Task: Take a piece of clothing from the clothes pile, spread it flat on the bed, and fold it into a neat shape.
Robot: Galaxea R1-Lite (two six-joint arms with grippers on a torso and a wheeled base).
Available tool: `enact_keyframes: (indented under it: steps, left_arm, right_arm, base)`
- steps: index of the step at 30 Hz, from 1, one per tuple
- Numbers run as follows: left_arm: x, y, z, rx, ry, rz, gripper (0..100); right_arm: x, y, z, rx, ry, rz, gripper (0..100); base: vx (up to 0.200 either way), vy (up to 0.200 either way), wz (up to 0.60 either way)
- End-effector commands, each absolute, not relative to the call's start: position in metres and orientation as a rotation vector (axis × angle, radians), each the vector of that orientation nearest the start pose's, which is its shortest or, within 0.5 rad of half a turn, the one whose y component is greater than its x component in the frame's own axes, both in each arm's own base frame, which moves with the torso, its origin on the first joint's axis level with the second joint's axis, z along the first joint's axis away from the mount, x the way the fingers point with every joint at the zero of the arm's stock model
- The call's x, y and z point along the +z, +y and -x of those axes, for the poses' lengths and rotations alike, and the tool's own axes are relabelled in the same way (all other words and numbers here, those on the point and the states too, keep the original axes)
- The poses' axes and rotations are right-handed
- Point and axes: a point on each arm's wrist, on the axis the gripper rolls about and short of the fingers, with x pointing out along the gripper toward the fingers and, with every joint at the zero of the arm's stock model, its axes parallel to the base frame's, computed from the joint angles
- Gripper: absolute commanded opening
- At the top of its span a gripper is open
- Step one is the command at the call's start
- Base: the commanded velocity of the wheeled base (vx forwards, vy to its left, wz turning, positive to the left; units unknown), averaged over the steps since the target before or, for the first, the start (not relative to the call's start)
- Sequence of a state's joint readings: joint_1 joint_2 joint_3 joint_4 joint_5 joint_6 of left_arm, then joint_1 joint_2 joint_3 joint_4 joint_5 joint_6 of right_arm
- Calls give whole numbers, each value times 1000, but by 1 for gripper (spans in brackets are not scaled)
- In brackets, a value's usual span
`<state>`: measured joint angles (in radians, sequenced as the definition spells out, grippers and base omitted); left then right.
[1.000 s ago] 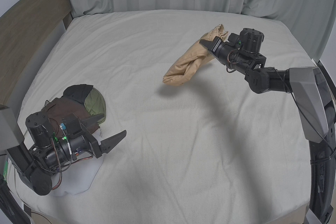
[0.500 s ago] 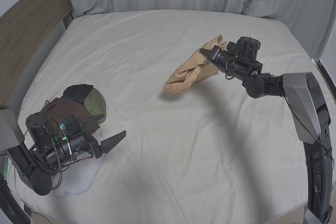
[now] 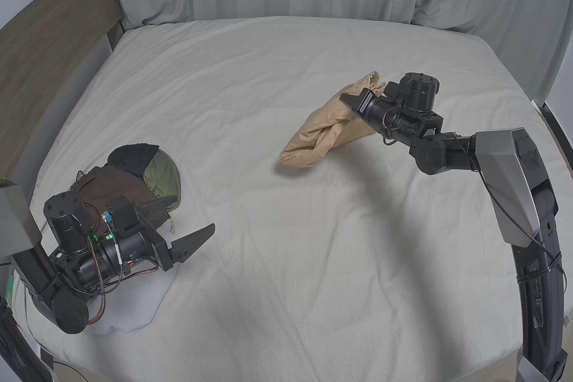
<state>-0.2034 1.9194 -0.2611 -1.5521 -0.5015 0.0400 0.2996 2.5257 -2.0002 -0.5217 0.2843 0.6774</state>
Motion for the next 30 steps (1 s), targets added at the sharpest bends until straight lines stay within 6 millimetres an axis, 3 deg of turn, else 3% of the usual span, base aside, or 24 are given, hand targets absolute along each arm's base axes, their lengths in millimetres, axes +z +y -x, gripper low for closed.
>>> enact_keyframes:
  steps: [1, 10, 19, 21, 30]
  left_arm:
    - [91, -63, -254, -705, 90, -23, 100]
    - [92, -63, -253, -705, 90, -23, 100]
    - [91, -64, -254, -707, 91, -22, 100]
    - [91, -64, -254, -707, 91, -22, 100]
    - [92, -63, -253, -707, 88, -23, 100]
  right_arm:
    - [131, 164, -514, 532, 234, -656, 0]
    - [92, 161, -509, 488, 330, -614, 0]
    - [61, 156, -492, 459, 416, -602, 0]
    - [44, 153, -483, 448, 445, -573, 0]
    - [33, 149, -479, 423, 435, -566, 0]
  base:
    - [0, 0, 0]
    - [0, 0, 0]
    - [0, 0, 0]
    - [0, 0, 0]
    - [0, 0, 0]
